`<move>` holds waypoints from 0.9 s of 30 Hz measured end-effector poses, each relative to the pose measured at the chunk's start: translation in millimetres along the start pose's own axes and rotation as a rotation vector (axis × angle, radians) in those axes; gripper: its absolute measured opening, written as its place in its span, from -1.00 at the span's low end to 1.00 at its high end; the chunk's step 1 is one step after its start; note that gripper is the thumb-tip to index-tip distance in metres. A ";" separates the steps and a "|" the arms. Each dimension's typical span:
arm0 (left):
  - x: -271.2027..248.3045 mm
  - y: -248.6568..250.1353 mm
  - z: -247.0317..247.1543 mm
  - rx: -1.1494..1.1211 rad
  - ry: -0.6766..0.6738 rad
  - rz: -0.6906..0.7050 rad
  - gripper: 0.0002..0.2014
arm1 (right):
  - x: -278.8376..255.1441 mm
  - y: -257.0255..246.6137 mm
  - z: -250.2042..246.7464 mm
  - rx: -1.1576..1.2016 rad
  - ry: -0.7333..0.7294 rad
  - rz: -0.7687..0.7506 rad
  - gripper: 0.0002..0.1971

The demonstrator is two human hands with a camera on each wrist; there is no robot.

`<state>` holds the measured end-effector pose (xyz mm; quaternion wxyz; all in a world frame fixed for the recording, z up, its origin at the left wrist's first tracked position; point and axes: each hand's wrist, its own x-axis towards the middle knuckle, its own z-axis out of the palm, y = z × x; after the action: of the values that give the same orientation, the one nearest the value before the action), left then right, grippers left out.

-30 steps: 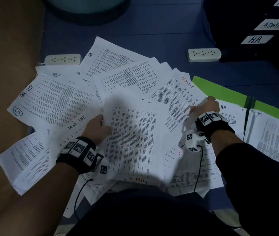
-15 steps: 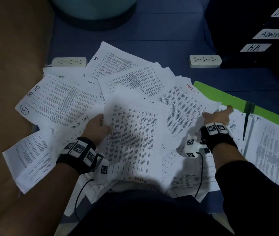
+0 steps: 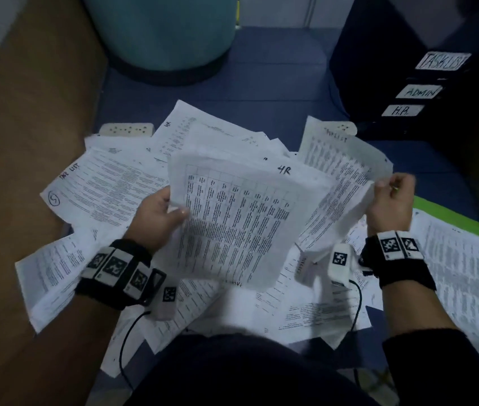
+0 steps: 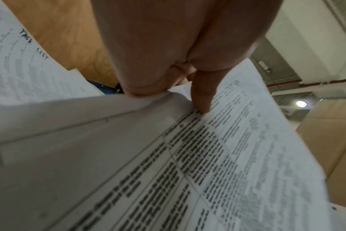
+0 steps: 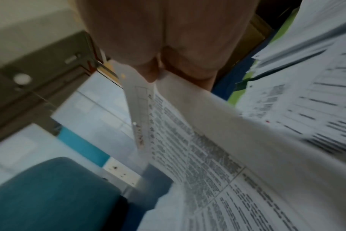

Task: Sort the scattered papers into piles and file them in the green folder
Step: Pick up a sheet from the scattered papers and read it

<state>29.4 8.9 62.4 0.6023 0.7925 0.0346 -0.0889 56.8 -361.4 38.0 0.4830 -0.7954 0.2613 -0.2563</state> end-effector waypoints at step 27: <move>-44.6 66.7 143.0 -0.171 0.321 0.036 -0.57 | -34.0 -23.1 -73.7 0.196 -0.704 0.062 -0.64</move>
<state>-17.8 -144.4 96.8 0.6556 0.7431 0.1234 0.0527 -12.9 -376.5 83.2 0.6247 -0.7766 0.0773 0.0242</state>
